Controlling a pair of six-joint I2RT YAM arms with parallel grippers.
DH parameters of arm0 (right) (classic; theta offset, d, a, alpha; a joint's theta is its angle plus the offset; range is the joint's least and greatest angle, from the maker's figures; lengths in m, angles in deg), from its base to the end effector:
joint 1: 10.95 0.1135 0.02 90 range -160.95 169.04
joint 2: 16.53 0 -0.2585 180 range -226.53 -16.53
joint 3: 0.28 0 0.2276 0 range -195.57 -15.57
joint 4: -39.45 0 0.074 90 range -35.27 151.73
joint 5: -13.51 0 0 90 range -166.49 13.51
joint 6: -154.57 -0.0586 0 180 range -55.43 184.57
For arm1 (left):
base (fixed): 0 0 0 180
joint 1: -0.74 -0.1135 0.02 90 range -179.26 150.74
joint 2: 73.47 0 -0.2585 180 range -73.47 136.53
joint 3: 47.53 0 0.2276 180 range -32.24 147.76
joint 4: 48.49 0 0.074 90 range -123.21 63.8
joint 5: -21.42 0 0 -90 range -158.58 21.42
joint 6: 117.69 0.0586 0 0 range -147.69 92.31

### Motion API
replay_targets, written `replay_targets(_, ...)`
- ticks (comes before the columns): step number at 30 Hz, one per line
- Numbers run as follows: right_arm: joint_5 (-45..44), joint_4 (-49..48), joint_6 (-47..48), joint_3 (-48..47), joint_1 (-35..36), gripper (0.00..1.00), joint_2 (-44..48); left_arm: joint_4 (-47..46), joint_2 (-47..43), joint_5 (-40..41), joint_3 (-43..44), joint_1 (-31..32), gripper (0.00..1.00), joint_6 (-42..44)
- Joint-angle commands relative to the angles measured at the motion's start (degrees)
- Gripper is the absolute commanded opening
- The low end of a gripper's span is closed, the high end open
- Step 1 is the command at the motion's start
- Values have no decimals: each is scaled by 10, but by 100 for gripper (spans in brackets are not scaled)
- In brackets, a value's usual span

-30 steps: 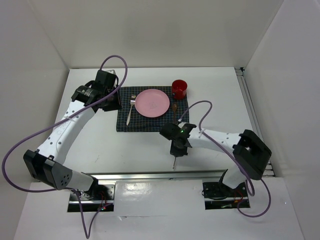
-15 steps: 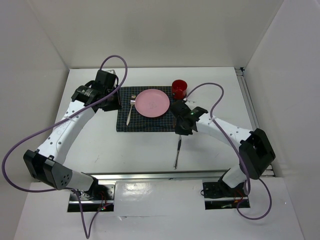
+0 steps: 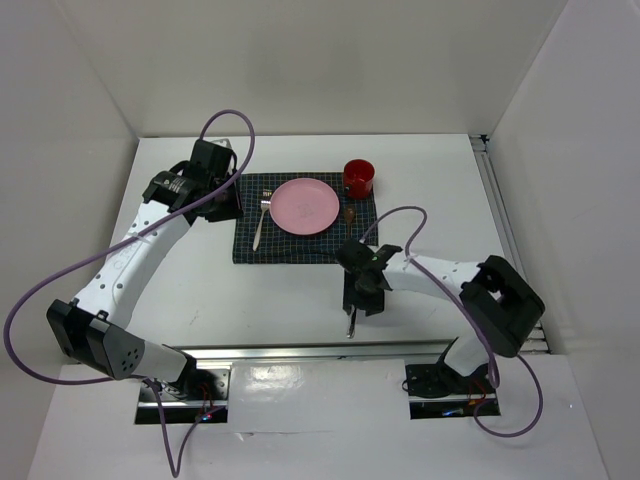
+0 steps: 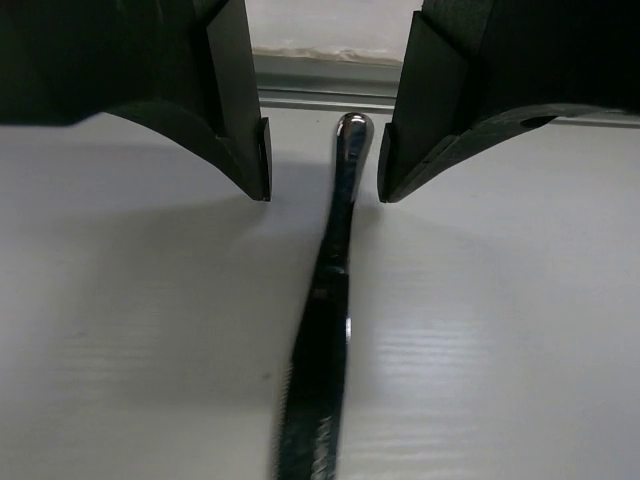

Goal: Set the dinner table for one person

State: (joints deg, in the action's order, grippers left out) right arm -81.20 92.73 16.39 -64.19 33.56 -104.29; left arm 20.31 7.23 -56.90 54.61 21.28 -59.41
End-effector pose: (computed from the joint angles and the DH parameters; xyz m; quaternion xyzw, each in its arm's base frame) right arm 0.1799 0.1701 0.1507 0.0364 0.9922 0.0528 0.1068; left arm 0.2655 -0.0868 0.3551 -0.1271 0.9187 -0.0742 0.3665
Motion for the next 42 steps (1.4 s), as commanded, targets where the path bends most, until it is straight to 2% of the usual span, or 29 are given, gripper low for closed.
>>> replay_targets(1,0,-22,-30,-19,33,58,-32,-12,-2,-2,5,-1,43,1)
replay_targets(6,-7,-33,-40,-25,49,55,-57,-12,-7,-2,0,-1,43,1)
replay_targets(11,-42,-19,-62,-25,49,42,-88,-12,-7,-2,0,-1,43,1)
replay_targets(14,-52,-31,-62,-18,49,40,-88,-12,-7,-2,0,-1,43,1)
replay_targets(17,-52,-42,-74,0,49,25,-88,-12,-7,-2,0,-1,43,1)
replay_targets(18,-52,-48,-79,0,49,18,-88,-12,-7,-2,0,-1,43,1)
replay_targets(19,-52,-48,-84,5,49,6,-88,-12,-7,-2,0,-1,43,1)
replay_targets(21,-58,-28,-97,5,49,0,-71,-12,-7,-2,0,-1,43,1)
replay_targets(26,-94,38,-92,-6,49,0,17,-12,-7,-2,0,-1,43,6)
replay_targets(32,-144,100,-47,-90,42,0,48,-12,-2,-13,0,-1,43,6)
replay_targets(36,-163,85,9,-144,-4,0,35,-12,-2,-13,0,-1,43,6)
replay_targets(42,-145,43,69,-169,-45,0,16,-12,-7,5,0,-1,43,6)
